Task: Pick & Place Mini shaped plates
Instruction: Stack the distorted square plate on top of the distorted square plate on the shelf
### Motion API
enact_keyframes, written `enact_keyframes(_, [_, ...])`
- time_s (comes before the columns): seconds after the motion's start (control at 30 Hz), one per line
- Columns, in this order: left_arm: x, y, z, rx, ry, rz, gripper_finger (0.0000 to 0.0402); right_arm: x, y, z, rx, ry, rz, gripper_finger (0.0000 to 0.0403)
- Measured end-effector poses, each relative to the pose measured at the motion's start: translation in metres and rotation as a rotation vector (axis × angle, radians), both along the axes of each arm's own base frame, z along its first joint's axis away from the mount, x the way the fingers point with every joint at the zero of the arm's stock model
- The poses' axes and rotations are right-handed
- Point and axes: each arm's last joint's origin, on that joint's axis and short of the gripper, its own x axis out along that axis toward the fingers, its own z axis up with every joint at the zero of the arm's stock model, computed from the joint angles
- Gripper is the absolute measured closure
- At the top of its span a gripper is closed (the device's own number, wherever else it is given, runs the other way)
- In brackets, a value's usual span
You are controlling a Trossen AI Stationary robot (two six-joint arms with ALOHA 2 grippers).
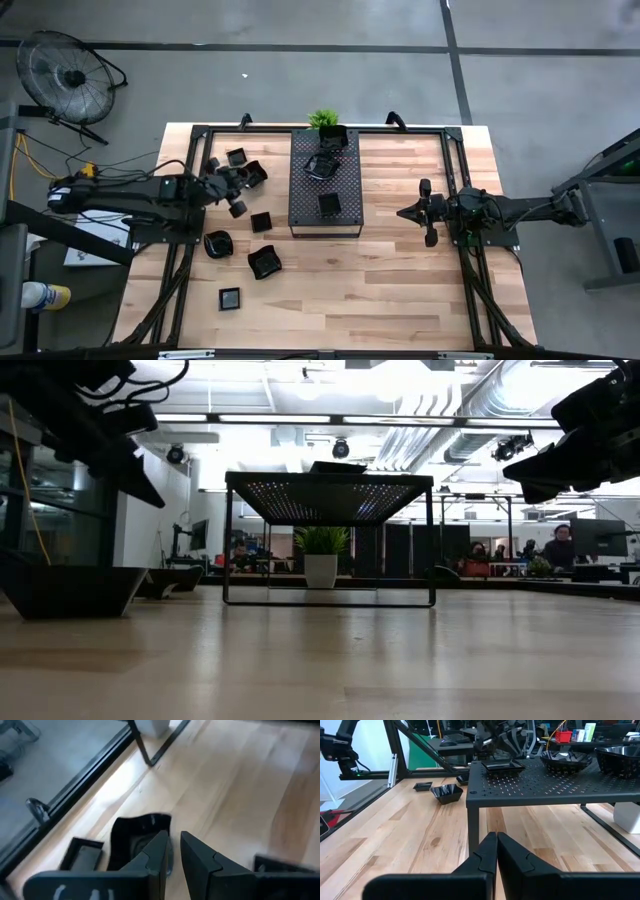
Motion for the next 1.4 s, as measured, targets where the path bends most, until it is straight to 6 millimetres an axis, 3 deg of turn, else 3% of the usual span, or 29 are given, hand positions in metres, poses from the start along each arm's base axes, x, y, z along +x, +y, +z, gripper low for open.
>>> enact_keyframes(0.37, [0.002, 0.003, 0.0, 0.055, 0.114, -0.259, 0.0345, 0.0, 0.0, 0.0, 0.0, 0.0, 0.0, 0.0396])
enact_keyframes(0.77, [0.011, 0.004, -0.008, 0.043, 0.182, -0.28, 0.0216, 0.0, 0.0, 0.0, 0.0, -0.001, 0.0, 0.0398])
enact_keyframes(1.13, [0.026, 0.026, -0.031, -0.034, 0.315, -0.14, 0.022, 0.0, 0.0, 0.0, 0.0, -0.001, 0.0, 0.0394])
enact_keyframes(1.4, [0.039, 0.031, -0.043, -0.066, 0.348, -0.144, 0.022, 0.0, 0.0, 0.0, 0.0, -0.001, 0.0, 0.0397])
